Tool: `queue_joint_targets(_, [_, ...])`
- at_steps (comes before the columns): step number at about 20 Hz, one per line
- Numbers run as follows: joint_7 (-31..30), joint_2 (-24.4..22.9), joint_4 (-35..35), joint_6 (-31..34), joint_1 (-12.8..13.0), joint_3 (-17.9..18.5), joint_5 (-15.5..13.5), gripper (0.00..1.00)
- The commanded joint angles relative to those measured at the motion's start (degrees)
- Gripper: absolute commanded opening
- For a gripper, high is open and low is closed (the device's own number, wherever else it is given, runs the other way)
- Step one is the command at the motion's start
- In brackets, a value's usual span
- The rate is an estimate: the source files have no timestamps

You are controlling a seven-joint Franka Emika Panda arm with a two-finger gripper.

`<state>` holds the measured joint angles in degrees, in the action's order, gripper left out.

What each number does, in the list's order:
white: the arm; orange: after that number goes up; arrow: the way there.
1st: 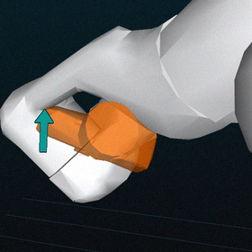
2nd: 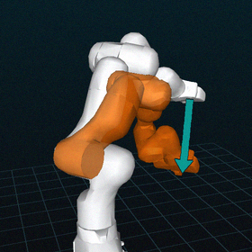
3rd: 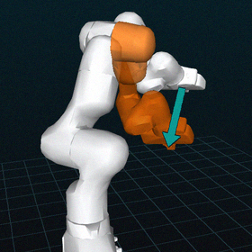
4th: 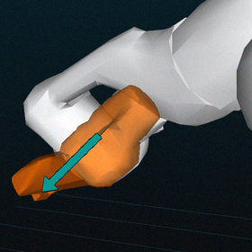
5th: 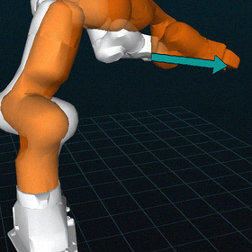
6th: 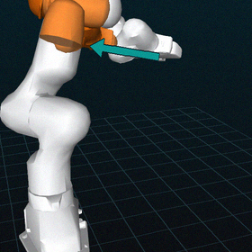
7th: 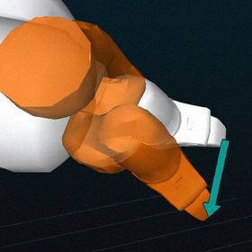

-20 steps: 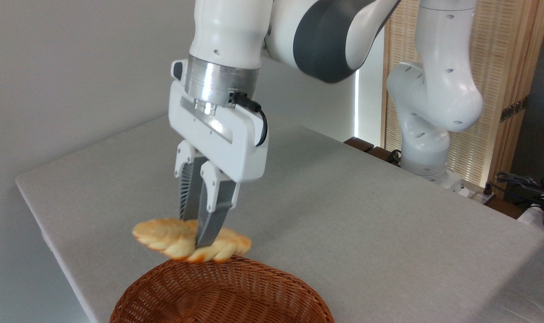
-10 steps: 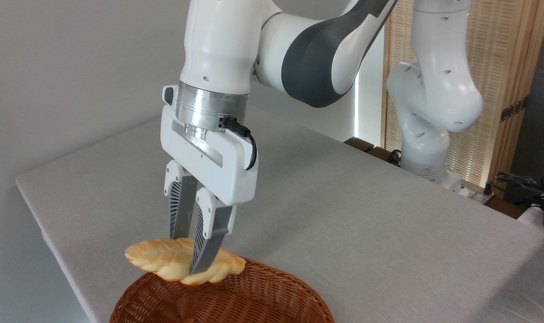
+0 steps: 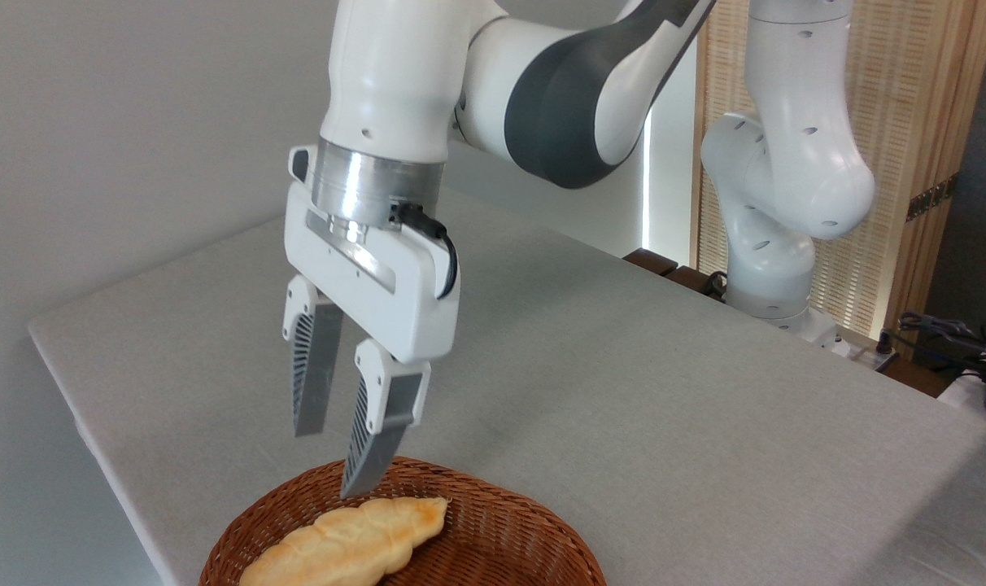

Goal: Put bread into the basket

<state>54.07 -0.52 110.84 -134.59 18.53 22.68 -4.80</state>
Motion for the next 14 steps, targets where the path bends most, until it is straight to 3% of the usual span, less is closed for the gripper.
queue_joint_targets(1, [-5.9,-4.2,-0.8,6.2,0.7,-2.0,-0.6,1.00])
queue_joint_targets(6, [-10.7,-5.5,-4.7,20.5,0.6,-4.6,0.1,1.00])
queue_joint_targets(9, [-14.2,-5.4,-4.7,22.7,0.6,-4.6,0.1,1.00])
queue_joint_targets(14, [-19.3,-5.3,-4.8,27.9,0.7,-4.8,5.1,1.00])
